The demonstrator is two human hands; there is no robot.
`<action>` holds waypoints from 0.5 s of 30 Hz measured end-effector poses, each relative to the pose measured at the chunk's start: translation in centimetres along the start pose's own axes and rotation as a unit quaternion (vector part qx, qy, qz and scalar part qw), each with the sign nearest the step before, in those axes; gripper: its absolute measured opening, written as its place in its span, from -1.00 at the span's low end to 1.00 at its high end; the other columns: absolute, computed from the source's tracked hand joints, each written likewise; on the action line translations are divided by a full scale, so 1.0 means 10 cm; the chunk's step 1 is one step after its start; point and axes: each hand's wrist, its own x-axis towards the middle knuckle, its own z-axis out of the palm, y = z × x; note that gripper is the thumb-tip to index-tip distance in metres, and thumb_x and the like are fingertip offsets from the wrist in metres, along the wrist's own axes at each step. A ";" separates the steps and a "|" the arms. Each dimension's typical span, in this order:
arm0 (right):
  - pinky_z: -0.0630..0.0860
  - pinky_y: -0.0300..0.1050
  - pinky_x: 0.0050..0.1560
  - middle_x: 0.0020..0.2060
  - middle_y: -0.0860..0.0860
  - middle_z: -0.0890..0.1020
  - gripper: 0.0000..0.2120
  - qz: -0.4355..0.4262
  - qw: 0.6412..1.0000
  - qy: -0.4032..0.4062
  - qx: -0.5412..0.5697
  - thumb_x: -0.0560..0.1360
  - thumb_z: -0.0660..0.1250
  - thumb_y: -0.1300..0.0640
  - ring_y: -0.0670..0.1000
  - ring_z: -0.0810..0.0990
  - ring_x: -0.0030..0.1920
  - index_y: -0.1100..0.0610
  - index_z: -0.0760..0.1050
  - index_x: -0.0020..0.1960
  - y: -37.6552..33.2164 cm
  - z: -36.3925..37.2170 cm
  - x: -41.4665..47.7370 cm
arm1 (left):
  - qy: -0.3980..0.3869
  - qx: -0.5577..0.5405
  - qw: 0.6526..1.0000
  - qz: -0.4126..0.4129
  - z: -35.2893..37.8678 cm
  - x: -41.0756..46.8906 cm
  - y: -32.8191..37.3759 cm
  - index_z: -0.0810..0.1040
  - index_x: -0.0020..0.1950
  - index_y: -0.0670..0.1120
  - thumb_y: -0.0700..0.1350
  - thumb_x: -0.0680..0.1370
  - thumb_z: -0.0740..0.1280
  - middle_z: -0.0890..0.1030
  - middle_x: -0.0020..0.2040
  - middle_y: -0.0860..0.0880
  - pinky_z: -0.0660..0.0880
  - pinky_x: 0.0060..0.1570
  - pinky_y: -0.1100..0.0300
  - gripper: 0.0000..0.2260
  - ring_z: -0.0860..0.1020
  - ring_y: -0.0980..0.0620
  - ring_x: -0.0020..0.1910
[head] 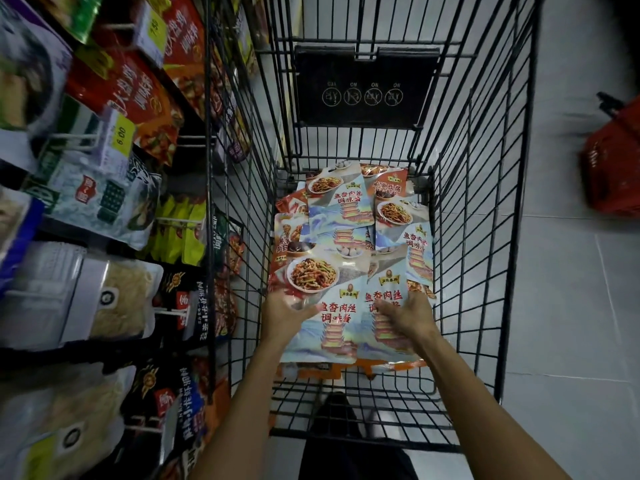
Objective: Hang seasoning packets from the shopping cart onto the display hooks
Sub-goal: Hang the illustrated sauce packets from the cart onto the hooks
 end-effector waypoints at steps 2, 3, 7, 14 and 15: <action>0.63 0.05 -0.20 -0.18 0.14 0.68 -0.94 -0.020 1.000 0.006 0.007 0.48 0.39 0.23 0.08 0.68 -0.24 0.15 0.51 -0.09 -0.05 -0.11 -0.08 | -0.005 -0.009 1.000 0.009 -0.09 -0.09 0.08 0.58 -0.04 -0.27 -0.29 0.29 0.56 0.62 -0.16 -0.08 0.45 -0.42 0.48 -0.70 0.57 0.06 -0.22; 0.62 -0.02 -0.26 -0.17 0.14 0.68 -0.95 -0.030 0.999 0.008 0.017 0.49 0.38 0.23 0.06 0.68 -0.26 0.16 0.52 -0.07 -0.09 -0.16 -0.13 | -0.004 -0.023 1.000 0.011 -0.14 -0.14 0.13 0.59 -0.07 -0.25 -0.29 0.29 0.56 0.62 -0.21 -0.05 0.44 -0.46 0.47 -0.73 0.56 0.09 -0.27; 0.54 -0.20 -0.49 -0.26 0.10 0.69 -0.91 -0.076 0.996 -0.016 0.050 0.48 0.39 0.23 0.02 0.69 -0.36 0.21 0.53 -0.04 -0.32 -0.35 -0.41 | 0.032 -0.078 0.995 0.053 -0.38 -0.43 0.38 0.59 -0.26 -0.15 -0.31 0.30 0.55 0.63 -0.35 0.08 0.48 -0.45 0.39 -0.83 0.58 0.24 -0.41; 0.59 -0.06 -0.41 -0.38 0.15 0.67 -0.82 -0.194 0.973 -0.123 0.007 0.44 0.46 0.12 0.14 0.67 -0.40 0.23 0.57 -0.20 -0.93 -0.57 -1.12 | 0.183 -0.113 0.964 0.159 -1.08 -1.27 0.83 0.58 -0.28 -0.16 -0.20 0.29 0.58 0.65 -0.37 0.10 0.56 -0.33 0.26 -0.82 0.61 0.16 -0.36; 0.57 -0.10 -0.45 -0.40 0.14 0.66 -0.83 -0.214 0.967 -0.141 0.002 0.44 0.46 0.13 0.11 0.65 -0.43 0.21 0.56 -0.23 -1.03 -0.57 -1.25 | 0.214 -0.122 0.952 0.179 -1.20 -1.45 0.89 0.55 -0.30 -0.15 -0.20 0.30 0.57 0.62 -0.41 0.11 0.53 -0.36 0.31 -0.80 0.57 0.21 -0.41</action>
